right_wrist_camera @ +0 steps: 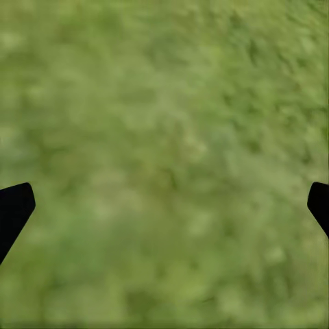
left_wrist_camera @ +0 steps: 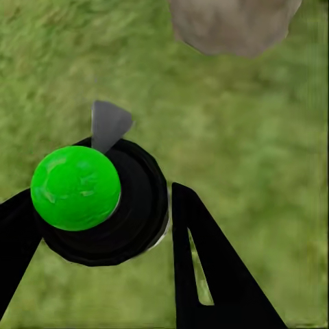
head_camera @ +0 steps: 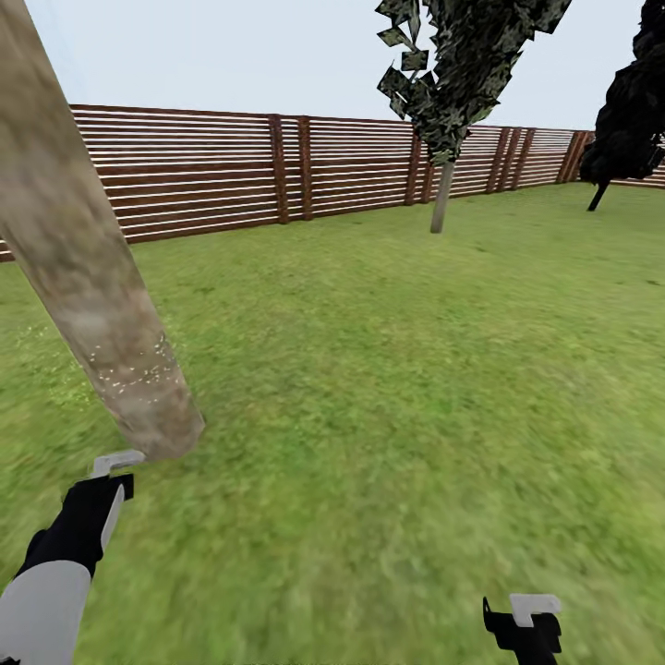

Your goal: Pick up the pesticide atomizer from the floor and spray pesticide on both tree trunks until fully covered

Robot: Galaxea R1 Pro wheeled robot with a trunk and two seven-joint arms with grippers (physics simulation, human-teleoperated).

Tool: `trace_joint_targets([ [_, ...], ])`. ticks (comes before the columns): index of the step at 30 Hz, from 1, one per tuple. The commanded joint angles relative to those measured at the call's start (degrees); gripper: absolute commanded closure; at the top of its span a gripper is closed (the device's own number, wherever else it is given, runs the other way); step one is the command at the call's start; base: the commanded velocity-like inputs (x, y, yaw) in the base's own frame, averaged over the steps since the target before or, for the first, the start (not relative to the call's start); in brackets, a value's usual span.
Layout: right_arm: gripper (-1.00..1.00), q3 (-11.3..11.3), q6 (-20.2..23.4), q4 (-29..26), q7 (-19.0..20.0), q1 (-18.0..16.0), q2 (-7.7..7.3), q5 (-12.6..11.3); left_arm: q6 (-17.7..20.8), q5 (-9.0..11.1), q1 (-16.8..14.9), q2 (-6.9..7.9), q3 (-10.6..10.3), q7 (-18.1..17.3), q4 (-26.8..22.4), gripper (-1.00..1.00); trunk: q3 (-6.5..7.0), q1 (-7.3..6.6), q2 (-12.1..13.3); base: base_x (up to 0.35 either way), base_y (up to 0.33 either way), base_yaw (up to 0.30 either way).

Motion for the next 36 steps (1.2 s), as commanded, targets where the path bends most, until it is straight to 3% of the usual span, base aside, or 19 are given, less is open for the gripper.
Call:
trace_joint_targets([
  [1, -1.00, -0.30, -0.19, 0.10, -0.29, -0.05, 0.00, 0.61, -1.08, -0.65, 0.44, -0.11, -0.17, -2.11, 0.62, 1.00, -0.04, -0.01, -0.02, -0.001, -0.001, 0.002],
  [2, -1.00, -0.30, -0.19, 0.09, -0.29, -0.05, 0.00, 0.61, -3.80, -0.73, 1.15, -0.09, -0.51, -5.33, 1.03, 1.00, -0.04, -0.01, -0.02, -0.001, 0.000, 0.001],
  [4, -1.00, -0.31, -0.17, 0.10, -0.22, -0.05, 0.00, 0.61, -10.64, -1.01, 2.85, 0.32, -1.33, -15.45, 1.40, 1.00, -0.04, -0.01, -0.02, 0.000, 0.000, 0.000],
  [6, -1.00, -0.26, -0.12, 0.16, -0.07, -0.05, 0.00, 0.72, -14.54, -1.42, 5.29, 0.64, -1.63, -25.32, 1.15, 1.00, -0.04, -0.01, -0.02, 0.000, 0.000, 0.000],
  [9, -1.00, 0.41, -0.11, 0.05, 3.29, -0.05, 0.06, 2.71, -21.95, -4.79, 7.36, 0.71, -4.07, -36.69, 1.65, 1.00, -0.04, -0.01, -0.02, 0.000, 0.000, 0.000],
  [12, -1.00, 3.84, -0.10, -1.78, 16.07, -0.05, 0.05, 8.35, -27.58, -12.02, 7.41, 1.20, -7.98, -47.10, 4.49, 1.00, -0.04, -0.01, -0.02, 0.000, 0.000, 0.000],
  [13, -1.00, 4.36, -0.06, -4.58, 22.28, -0.05, 0.02, 9.33, -28.18, -15.68, 7.34, 1.32, -8.89, -50.17, 5.52, 1.00, -0.04, -0.01, -0.02, 0.000, 0.000, 0.000],
  [15, -1.00, 4.95, 0.02, -12.46, 38.47, -0.13, 0.05, 10.17, -28.73, -24.33, 7.35, 1.30, -12.91, -54.79, 6.96, 1.00, -0.04, -0.01, -0.02, 0.000, 0.000, 0.000],
  [16, -1.00, 5.04, 0.10, -15.04, 44.63, -0.36, 0.07, 10.31, -28.82, -26.43, 7.35, 1.30, -14.48, -55.89, 7.77, 1.00, -0.04, -0.01, -0.02, 0.000, 0.000, 0.000],
  [18, -1.00, 5.14, 1.48, -19.80, 52.48, -1.13, 0.08, 10.41, -28.88, -28.25, 7.35, 1.29, -18.96, -57.87, 9.13, 1.00, -0.04, -0.01, -0.02, 0.000, 0.000, 0.000],
  [20, -1.00, 5.58, 2.29, -21.62, 54.35, -1.40, 0.08, 10.45, -28.80, -28.63, 7.35, 0.97, -23.58, -58.66, 9.53, 1.00, -0.04, -0.01, -0.02, 0.000, 0.000, 0.000],
  [24, -1.00, 16.16, 2.62, -22.66, 54.66, -1.46, 0.23, 10.30, -28.56, -28.85, 7.43, -0.51, -24.86, -58.73, 9.55, 1.00, -0.04, -0.01, -0.02, 0.000, 0.000, 0.000],
  [26, -1.00, 18.80, 2.68, -22.80, 54.64, -1.46, 2.12, 10.32, -28.45, -28.83, 7.28, -0.90, -24.96, -58.71, 9.48, 1.00, -0.04, -0.01, -0.02, 0.000, 0.000, 0.000],
  [27, 1.00, 19.25, 2.71, -23.00, 54.64, -1.49, 3.51, 10.38, -28.41, -28.83, 7.17, -1.10, -24.99, -58.68, 9.46, 1.00, -0.04, -0.01, -0.02, 0.000, 0.000, 0.000],
  [28, 1.00, 19.53, 3.03, -23.81, 54.64, -1.57, 4.84, 10.42, -28.41, -28.82, 7.04, -1.44, -25.01, -58.69, 9.45, 1.00, -0.04, -0.01, -0.02, 0.000, 0.000, 0.000],
  [30, 1.00, 20.06, 8.87, -29.67, 57.89, -1.87, 9.64, 10.45, -28.34, -28.91, 6.76, -2.83, -29.22, -58.55, 9.16, 1.00, -0.04, -0.01, -0.02, 0.000, 0.000, 0.000],
  [31, 1.00, 24.47, 9.62, -32.59, 60.39, -1.90, 11.06, 10.34, -28.41, -28.85, 6.77, -3.98, -31.06, -58.52, 9.15, 1.00, -0.04, -0.01, -0.02, 0.000, 0.000, 0.000],
  [33, 1.00, 27.19, 9.71, -33.12, 60.71, -1.90, 12.15, 10.24, -28.55, -28.83, 6.87, -4.84, -33.03, -58.52, 9.42, 1.00, -0.04, -0.01, -0.02, 0.000, 0.000, 0.000],
  [36, 1.00, 27.99, 9.74, -33.35, 60.78, -1.90, 14.05, 10.26, -28.70, -28.75, 6.95, -6.29, -37.01, -58.46, 9.55, 1.00, -0.04, -0.01, -0.02, 0.000, 0.000, 0.000],
])
